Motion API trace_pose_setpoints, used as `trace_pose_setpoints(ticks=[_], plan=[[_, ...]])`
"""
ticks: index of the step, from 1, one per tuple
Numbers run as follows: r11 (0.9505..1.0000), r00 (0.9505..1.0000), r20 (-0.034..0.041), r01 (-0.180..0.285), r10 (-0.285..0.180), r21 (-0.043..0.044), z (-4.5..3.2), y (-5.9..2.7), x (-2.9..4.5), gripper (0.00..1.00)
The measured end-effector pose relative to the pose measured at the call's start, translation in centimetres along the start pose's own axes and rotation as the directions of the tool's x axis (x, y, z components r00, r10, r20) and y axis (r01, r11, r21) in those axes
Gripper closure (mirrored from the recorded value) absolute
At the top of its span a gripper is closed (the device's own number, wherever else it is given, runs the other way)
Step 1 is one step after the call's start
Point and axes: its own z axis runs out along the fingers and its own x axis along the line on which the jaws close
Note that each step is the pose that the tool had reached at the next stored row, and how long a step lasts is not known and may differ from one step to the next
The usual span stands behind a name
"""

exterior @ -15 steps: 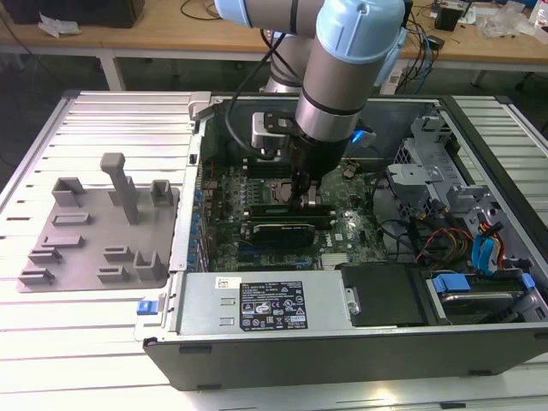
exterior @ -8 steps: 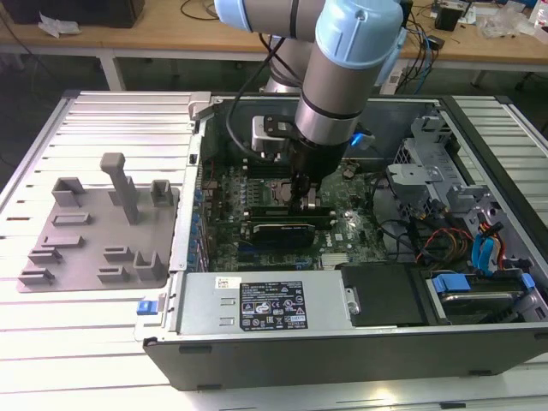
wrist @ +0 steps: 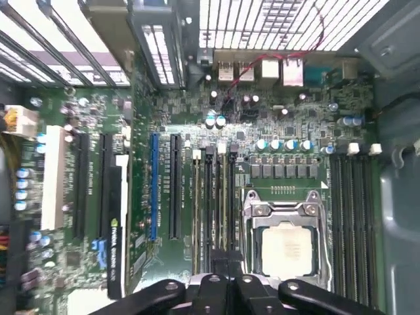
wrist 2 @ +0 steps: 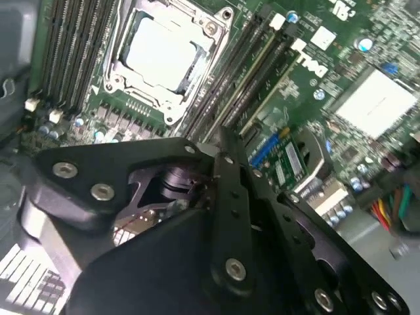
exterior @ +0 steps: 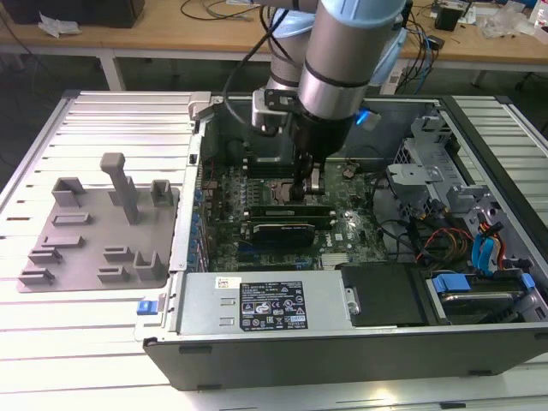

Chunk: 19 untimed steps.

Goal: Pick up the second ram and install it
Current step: 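Insert the second ram into the second slot, then press down the second ram until it locks into place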

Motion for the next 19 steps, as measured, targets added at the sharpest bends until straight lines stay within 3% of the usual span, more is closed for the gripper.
trace_pose_setpoints(ticks=[7,9,12,14,19], plan=[[1.0000,1.0000,-0.0005,0.000,0.000,0.0001,-0.03,-0.20,0.00,0.92],[1.0000,1.0000,-0.0042,-0.001,0.001,-0.0015,-0.07,-1.61,0.00,0.92],[0.9999,1.0000,-0.0046,-0.001,0.001,-0.0107,0.33,-4.34,0.02,0.92],[0.9999,1.0000,-0.0045,-0.001,0.001,-0.0143,0.64,-5.52,0.03,0.92],[0.9999,1.0000,-0.0044,-0.001,0.001,-0.0149,3.07,-5.90,-0.35,0.92]])
